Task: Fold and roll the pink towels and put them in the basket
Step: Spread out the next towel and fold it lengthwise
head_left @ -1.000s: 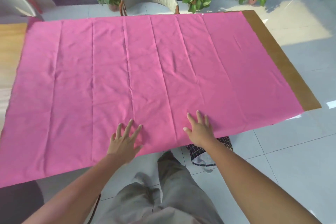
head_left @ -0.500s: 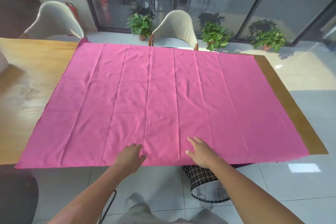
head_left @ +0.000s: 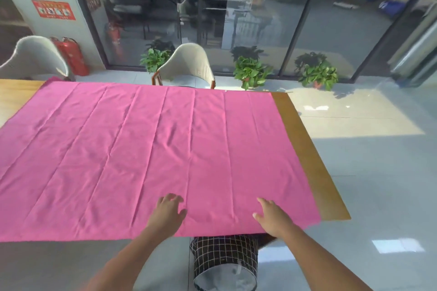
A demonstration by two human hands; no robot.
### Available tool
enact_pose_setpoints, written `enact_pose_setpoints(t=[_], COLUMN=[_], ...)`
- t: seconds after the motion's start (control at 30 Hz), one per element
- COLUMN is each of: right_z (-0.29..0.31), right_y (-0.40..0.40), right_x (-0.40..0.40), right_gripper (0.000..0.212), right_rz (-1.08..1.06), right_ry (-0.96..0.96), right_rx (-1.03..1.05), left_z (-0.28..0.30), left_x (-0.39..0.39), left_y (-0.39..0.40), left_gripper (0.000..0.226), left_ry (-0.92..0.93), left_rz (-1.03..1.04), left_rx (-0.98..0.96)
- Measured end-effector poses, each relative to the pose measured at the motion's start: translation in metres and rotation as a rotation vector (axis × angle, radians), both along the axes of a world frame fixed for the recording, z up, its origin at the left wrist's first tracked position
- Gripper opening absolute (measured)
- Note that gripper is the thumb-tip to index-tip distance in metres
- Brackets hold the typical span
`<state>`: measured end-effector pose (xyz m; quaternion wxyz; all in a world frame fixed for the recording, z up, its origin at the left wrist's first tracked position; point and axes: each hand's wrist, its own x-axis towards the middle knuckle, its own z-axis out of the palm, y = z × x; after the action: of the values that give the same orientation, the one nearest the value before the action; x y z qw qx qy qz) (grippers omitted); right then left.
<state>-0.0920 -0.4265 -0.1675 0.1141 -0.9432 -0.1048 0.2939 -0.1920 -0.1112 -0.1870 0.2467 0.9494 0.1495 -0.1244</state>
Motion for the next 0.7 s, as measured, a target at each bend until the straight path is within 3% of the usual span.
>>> enact_pose_setpoints(t=[0.3, 0.5, 0.7], right_z=[-0.017, -0.037, -0.043], right_y=[-0.168, -0.197, -0.199], right_x=[0.054, 0.063, 0.068], right_gripper=[0.064, 0.060, 0.045], right_rz=[-0.289, -0.390, -0.441], right_ry=[0.014, 0.060, -0.019], right_rx=[0.016, 0.067, 0.080], left_z=[0.028, 0.034, 0.034], left_x=[0.031, 0.051, 0.064], left_y=[-0.137, -0.168, -0.187], left_gripper=[0.039, 0.036, 0.031], left_ry=[0.037, 0.051, 0.091], left_rz=[-0.005, -0.041, -0.051], left_rx=[-0.074, -0.051, -0.069])
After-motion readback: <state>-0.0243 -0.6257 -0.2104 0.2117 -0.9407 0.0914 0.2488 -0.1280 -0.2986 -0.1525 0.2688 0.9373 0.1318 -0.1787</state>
